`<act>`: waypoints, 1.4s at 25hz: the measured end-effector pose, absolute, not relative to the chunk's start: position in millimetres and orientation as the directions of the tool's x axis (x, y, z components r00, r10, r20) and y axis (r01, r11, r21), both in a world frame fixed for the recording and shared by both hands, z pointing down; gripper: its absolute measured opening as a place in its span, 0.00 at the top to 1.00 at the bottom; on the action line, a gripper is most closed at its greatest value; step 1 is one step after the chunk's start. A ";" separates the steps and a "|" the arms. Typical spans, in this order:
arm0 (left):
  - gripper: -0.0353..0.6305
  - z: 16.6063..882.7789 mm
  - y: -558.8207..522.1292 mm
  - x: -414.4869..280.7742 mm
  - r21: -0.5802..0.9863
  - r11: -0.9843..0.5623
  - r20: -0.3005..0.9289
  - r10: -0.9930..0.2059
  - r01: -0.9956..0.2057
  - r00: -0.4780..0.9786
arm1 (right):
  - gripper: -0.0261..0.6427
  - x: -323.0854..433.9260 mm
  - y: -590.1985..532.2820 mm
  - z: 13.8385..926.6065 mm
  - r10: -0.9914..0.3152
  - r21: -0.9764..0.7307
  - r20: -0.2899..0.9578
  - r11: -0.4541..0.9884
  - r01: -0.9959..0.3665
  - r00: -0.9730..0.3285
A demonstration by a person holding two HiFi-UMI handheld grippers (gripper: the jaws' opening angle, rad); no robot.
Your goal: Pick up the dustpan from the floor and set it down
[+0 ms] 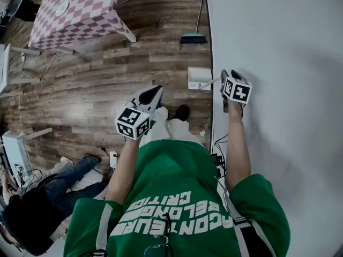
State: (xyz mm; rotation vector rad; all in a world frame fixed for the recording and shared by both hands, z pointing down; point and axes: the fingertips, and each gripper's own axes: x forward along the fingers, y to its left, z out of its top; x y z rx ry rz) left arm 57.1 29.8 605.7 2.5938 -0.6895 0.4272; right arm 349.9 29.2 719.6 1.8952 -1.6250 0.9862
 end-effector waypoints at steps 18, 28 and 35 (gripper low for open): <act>0.94 554.3 17.7 39.2 0.307 -0.852 0.245 -0.359 -0.424 0.900 | 0.95 251.6 94.0 589.6 -0.865 -0.157 0.499 -0.158 -0.975 0.059; 0.94 545.0 38.8 -40.7 0.330 -0.822 0.212 -0.416 -0.465 0.884 | 0.95 157.6 133.8 543.0 -0.908 -0.159 0.418 -0.052 -0.986 -0.019; 0.94 548.0 57.0 -79.0 0.344 -0.788 0.207 -0.466 -0.510 0.860 | 0.95 119.1 161.0 538.4 -0.918 -0.132 0.388 0.034 -0.991 -0.084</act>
